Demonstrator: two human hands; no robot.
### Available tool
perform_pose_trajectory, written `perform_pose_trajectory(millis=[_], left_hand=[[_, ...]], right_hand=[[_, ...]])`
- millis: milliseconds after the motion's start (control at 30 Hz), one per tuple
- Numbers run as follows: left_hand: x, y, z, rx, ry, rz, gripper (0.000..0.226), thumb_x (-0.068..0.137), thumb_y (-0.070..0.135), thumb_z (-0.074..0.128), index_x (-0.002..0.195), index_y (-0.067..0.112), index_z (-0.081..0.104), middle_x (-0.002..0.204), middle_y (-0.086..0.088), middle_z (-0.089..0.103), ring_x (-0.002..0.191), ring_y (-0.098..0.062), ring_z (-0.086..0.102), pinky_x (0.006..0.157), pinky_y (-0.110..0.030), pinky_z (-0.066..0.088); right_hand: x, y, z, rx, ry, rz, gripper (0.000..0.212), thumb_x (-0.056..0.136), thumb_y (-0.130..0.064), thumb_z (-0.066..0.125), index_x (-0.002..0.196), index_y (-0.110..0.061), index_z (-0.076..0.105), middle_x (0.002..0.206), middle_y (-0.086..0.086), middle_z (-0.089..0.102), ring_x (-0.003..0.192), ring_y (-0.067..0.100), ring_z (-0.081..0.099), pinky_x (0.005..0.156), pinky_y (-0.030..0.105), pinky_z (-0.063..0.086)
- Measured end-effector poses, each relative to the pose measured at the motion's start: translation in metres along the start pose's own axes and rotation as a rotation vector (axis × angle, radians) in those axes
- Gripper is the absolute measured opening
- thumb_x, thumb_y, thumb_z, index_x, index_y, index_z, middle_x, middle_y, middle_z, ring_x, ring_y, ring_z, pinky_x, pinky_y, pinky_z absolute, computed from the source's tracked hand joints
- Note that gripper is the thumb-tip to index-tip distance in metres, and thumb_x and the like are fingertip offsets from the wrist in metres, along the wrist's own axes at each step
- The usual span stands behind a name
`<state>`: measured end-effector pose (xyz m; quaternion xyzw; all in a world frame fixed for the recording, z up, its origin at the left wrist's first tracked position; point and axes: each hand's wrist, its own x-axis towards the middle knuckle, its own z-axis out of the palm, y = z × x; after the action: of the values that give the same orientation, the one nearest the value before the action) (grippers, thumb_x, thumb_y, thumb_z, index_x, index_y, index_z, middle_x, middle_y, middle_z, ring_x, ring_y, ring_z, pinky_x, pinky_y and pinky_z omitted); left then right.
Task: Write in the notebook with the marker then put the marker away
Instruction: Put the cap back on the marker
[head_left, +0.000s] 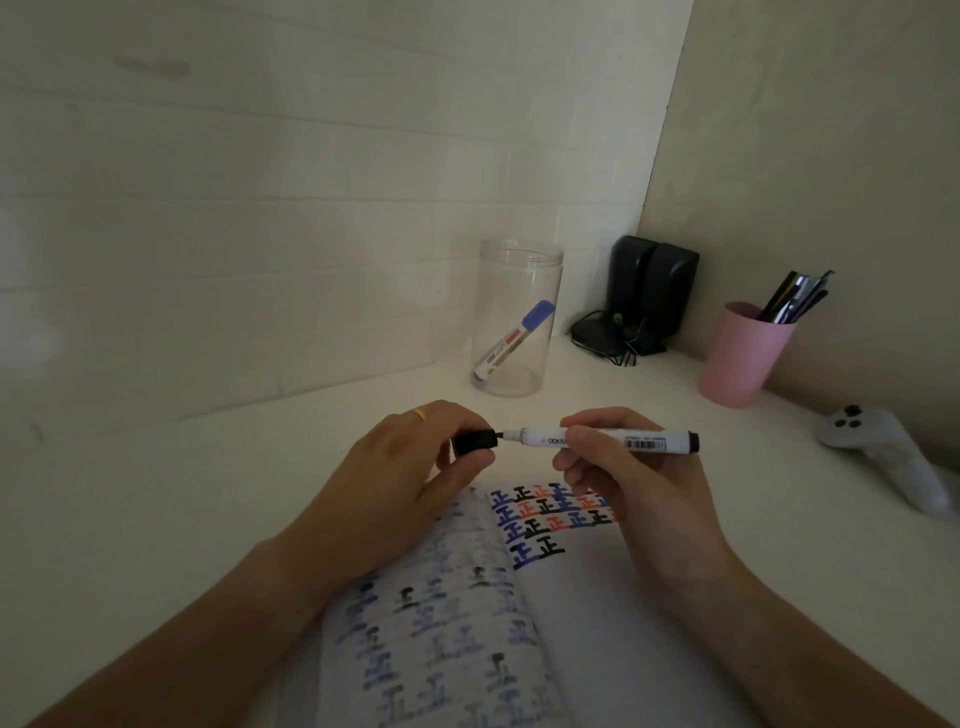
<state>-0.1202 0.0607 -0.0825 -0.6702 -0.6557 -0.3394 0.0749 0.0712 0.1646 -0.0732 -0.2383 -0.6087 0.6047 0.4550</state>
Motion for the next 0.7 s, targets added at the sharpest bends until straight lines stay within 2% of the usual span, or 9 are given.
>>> perform_pose_trajectory(millis=[167, 333, 500, 600, 700], left_hand=[[0.000, 0.003, -0.002, 0.019, -0.002, 0.057, 0.026, 0.100, 0.043, 0.050, 0.113, 0.027, 0.064, 0.092, 0.016, 0.059, 0.081, -0.009, 0.056, 0.075, -0.019, 0.044], [-0.001, 0.008, -0.008, -0.035, 0.020, 0.139, 0.025, 0.102, 0.036, 0.050, 0.113, 0.021, 0.067, 0.086, 0.027, 0.045, 0.074, -0.006, 0.050, 0.070, -0.010, 0.038], [-0.003, 0.012, -0.008, -0.110, 0.069, 0.109, 0.034, 0.103, 0.042, 0.043, 0.095, 0.022, 0.068, 0.072, 0.020, 0.054, 0.063, -0.005, 0.050, 0.062, -0.007, 0.037], [-0.004, 0.013, -0.008, -0.144, 0.100, 0.037, 0.038, 0.102, 0.052, 0.033, 0.073, 0.037, 0.053, 0.058, 0.020, 0.053, 0.056, -0.005, 0.050, 0.058, -0.007, 0.036], [-0.006, 0.019, -0.006, -0.151, 0.076, 0.049, 0.038, 0.104, 0.057, 0.023, 0.070, 0.041, 0.032, 0.056, 0.012, 0.038, 0.053, -0.013, 0.039, 0.055, -0.015, 0.030]], right_hand=[[-0.002, 0.000, 0.001, 0.017, -0.067, 0.046, 0.012, 0.086, -0.005, 0.070, 0.095, -0.002, 0.077, 0.077, 0.017, 0.077, 0.067, 0.022, 0.070, 0.065, 0.027, 0.057], [-0.004, -0.004, -0.002, 0.163, -0.164, 0.154, 0.032, 0.073, -0.018, 0.077, 0.099, 0.000, 0.079, 0.076, 0.013, 0.074, 0.070, 0.019, 0.066, 0.067, 0.025, 0.056], [-0.005, -0.009, -0.004, 0.182, -0.199, 0.155, 0.034, 0.070, -0.017, 0.079, 0.100, -0.002, 0.080, 0.078, 0.009, 0.074, 0.075, 0.016, 0.067, 0.068, 0.021, 0.056], [-0.006, -0.013, -0.001, 0.109, -0.175, 0.088, 0.035, 0.066, -0.015, 0.082, 0.100, -0.008, 0.076, 0.081, 0.008, 0.077, 0.078, 0.021, 0.070, 0.070, 0.027, 0.059], [-0.007, -0.014, 0.000, 0.065, -0.074, 0.028, 0.051, 0.061, -0.010, 0.083, 0.106, -0.013, 0.058, 0.085, 0.014, 0.080, 0.080, 0.029, 0.076, 0.075, 0.039, 0.063]])
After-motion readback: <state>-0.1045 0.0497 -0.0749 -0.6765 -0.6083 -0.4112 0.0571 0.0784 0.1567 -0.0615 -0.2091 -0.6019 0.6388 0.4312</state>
